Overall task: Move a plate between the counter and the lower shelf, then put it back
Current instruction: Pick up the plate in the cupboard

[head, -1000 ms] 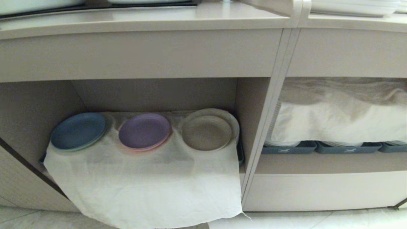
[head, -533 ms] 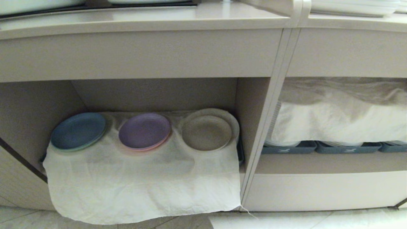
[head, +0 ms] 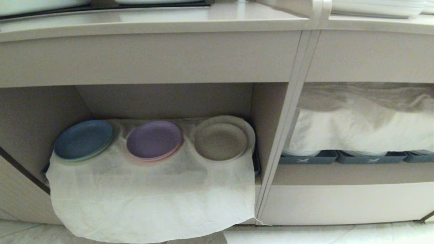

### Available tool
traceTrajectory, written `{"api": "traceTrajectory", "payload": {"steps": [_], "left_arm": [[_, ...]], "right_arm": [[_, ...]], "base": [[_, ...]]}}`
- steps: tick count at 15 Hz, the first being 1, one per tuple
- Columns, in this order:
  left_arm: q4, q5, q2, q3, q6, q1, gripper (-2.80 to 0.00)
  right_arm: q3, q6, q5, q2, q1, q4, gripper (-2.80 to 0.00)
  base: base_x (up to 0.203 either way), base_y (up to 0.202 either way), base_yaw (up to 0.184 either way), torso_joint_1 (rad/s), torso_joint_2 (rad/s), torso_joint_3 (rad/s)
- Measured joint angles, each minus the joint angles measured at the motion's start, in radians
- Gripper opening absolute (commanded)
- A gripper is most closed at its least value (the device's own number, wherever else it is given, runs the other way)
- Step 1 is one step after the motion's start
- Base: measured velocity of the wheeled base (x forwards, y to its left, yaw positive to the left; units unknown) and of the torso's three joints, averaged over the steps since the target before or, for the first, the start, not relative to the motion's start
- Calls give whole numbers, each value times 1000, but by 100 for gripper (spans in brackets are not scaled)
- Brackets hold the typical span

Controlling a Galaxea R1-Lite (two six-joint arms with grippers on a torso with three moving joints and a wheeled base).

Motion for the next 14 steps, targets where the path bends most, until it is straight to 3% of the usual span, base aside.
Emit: {"api": "traceTrajectory", "payload": {"steps": [14], "left_arm": [[1, -5, 0, 0, 9, 0, -280]], "right_arm": [[0, 0, 0, 0, 0, 0, -280]], "base": [[0, 0, 0, 0, 0, 0]]}}
